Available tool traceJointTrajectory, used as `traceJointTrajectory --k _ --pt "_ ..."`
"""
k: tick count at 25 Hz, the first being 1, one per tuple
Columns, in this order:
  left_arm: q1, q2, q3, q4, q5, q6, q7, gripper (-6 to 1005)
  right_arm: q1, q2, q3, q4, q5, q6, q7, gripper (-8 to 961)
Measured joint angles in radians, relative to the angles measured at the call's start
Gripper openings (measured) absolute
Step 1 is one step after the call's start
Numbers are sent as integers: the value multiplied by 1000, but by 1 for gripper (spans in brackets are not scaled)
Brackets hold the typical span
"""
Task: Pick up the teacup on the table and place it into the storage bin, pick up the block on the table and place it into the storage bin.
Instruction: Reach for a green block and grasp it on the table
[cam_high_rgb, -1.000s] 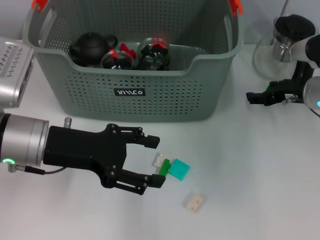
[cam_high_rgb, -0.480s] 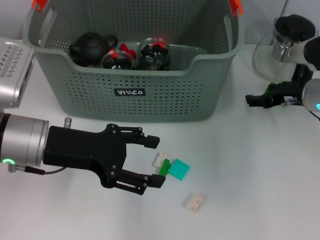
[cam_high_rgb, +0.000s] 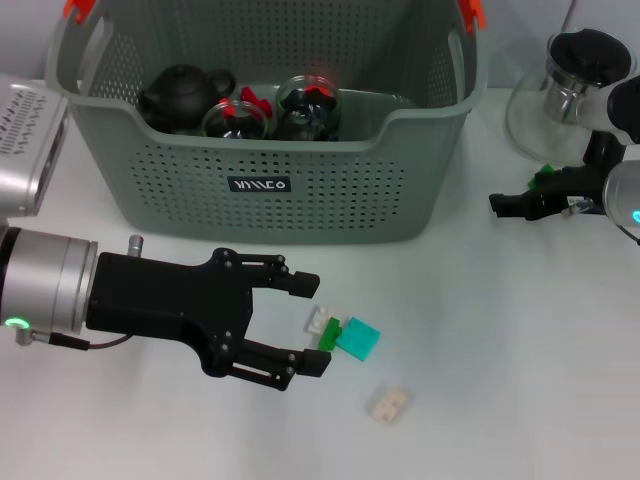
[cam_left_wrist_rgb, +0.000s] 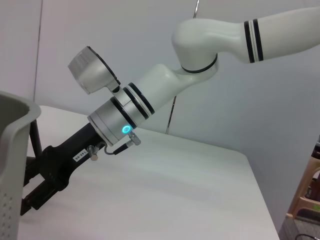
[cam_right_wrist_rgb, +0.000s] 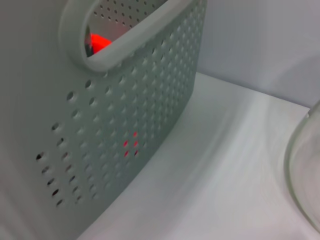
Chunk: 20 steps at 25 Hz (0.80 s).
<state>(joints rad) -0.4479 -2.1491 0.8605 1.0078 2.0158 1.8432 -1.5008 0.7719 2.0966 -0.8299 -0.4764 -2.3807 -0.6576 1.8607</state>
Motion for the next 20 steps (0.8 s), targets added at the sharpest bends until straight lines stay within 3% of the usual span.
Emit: traceJointTrajectory --k 20 --pt "-8 0 2 1 1 7 -24 861 -29 -10 12 -60 41 -109 -13 822"
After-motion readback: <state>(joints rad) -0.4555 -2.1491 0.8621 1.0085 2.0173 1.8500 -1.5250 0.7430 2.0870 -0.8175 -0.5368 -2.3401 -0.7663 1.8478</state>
